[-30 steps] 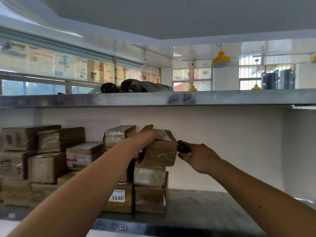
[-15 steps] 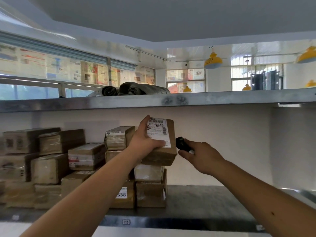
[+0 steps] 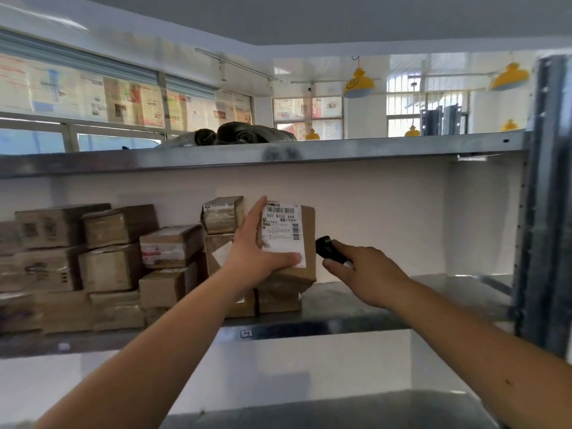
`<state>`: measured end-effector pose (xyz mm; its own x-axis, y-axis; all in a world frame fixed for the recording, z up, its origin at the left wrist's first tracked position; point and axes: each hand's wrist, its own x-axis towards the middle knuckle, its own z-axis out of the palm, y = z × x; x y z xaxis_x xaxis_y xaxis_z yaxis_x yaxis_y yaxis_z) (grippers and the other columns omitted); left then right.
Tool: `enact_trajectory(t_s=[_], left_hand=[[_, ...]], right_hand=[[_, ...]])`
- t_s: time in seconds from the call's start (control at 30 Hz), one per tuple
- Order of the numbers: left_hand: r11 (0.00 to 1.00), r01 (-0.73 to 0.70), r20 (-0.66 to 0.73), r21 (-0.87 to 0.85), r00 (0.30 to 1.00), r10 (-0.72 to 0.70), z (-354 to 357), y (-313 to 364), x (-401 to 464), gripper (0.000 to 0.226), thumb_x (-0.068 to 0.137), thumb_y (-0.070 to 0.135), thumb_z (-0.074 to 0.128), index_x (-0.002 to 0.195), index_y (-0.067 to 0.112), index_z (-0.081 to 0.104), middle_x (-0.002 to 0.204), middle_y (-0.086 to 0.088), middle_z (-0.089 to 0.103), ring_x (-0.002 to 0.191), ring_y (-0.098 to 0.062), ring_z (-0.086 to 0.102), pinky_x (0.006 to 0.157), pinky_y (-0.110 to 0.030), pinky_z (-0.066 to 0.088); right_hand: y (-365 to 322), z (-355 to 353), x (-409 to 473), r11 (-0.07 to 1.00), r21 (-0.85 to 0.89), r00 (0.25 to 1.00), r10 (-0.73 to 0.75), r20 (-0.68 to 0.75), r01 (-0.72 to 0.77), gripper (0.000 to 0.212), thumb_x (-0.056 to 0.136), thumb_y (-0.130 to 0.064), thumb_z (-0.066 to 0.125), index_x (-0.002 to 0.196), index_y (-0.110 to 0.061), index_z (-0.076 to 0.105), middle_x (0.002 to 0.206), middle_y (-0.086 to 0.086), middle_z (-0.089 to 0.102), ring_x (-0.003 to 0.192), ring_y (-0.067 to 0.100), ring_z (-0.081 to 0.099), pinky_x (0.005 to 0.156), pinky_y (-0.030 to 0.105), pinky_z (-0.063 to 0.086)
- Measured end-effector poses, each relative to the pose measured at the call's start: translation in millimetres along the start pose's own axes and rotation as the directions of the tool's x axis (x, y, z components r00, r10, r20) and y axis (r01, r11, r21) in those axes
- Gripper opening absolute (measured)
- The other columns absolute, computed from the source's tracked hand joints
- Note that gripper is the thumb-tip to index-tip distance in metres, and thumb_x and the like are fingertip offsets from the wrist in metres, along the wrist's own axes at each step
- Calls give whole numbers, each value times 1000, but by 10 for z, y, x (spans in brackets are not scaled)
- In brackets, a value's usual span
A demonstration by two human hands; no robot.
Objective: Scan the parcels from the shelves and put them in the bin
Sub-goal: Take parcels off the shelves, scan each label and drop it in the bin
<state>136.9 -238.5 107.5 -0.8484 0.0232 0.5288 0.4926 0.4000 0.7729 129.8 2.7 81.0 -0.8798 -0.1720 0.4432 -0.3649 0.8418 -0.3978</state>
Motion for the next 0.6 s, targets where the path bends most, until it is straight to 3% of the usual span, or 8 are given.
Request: enact_trajectory(t_s=[0.17, 0.27, 0.33, 0.43, 0.5, 0.6], left_hand=[[993, 65, 5, -94, 998, -65, -84, -164, -451, 130, 58, 18, 102, 155, 58, 25, 145, 14, 48, 131, -16, 52, 110, -49, 51], [989, 95, -6, -110, 995, -96, -171, -313, -717, 134, 41, 40, 101, 149, 69, 26, 148, 13, 47, 132, -18, 53, 108, -54, 52], [992, 107, -12, -70, 994, -108, -203, -410, -908, 132, 42, 43, 100, 145, 73, 23, 149, 9, 44, 131, -19, 52, 108, -53, 52], [993, 119, -51, 7, 992, -119, -220, -522, -1216, 131, 56, 28, 102, 152, 65, 21, 151, 5, 36, 128, -15, 49, 113, -44, 48], [991, 127, -68, 44, 990, -124, -224, -581, -1415, 129, 64, 21, 100, 156, 59, 19, 154, 4, 29, 124, -11, 43, 108, -30, 41], [991, 112, -95, 79, 990, -104, -242, -734, -1680, 126, 67, 20, 99, 157, 55, 19, 156, 3, 26, 125, -8, 39, 103, -21, 36]], right_hand=[[-177, -16, -515, 995, 71, 993, 59, 98, -66, 58, 102, -65, 43, 156, -41, 42, 141, -4, 62, 109, 15, 61, 90, 32, 52], [-283, -5, -877, 985, 125, 984, 102, 148, -121, 55, 103, -63, 43, 155, -43, 43, 136, -5, 61, 104, 14, 59, 82, 26, 49], [-332, 31, -1116, 987, 100, 978, 110, 177, -129, 51, 104, -62, 43, 151, -46, 46, 134, -6, 64, 105, 16, 61, 88, 28, 50], [-390, 136, -1449, 986, 80, 957, 121, 264, -147, 43, 103, -61, 47, 145, -52, 49, 117, -9, 69, 96, 12, 63, 92, 30, 52], [-418, 252, -1645, 983, 71, 938, 140, 317, -171, 44, 102, -61, 49, 145, -51, 49, 105, -7, 70, 88, 12, 65, 88, 32, 54], [-467, 433, -1881, 983, 43, 916, 149, 372, -177, 52, 101, -62, 49, 151, -45, 47, 97, -9, 67, 84, 13, 66, 80, 36, 55]])
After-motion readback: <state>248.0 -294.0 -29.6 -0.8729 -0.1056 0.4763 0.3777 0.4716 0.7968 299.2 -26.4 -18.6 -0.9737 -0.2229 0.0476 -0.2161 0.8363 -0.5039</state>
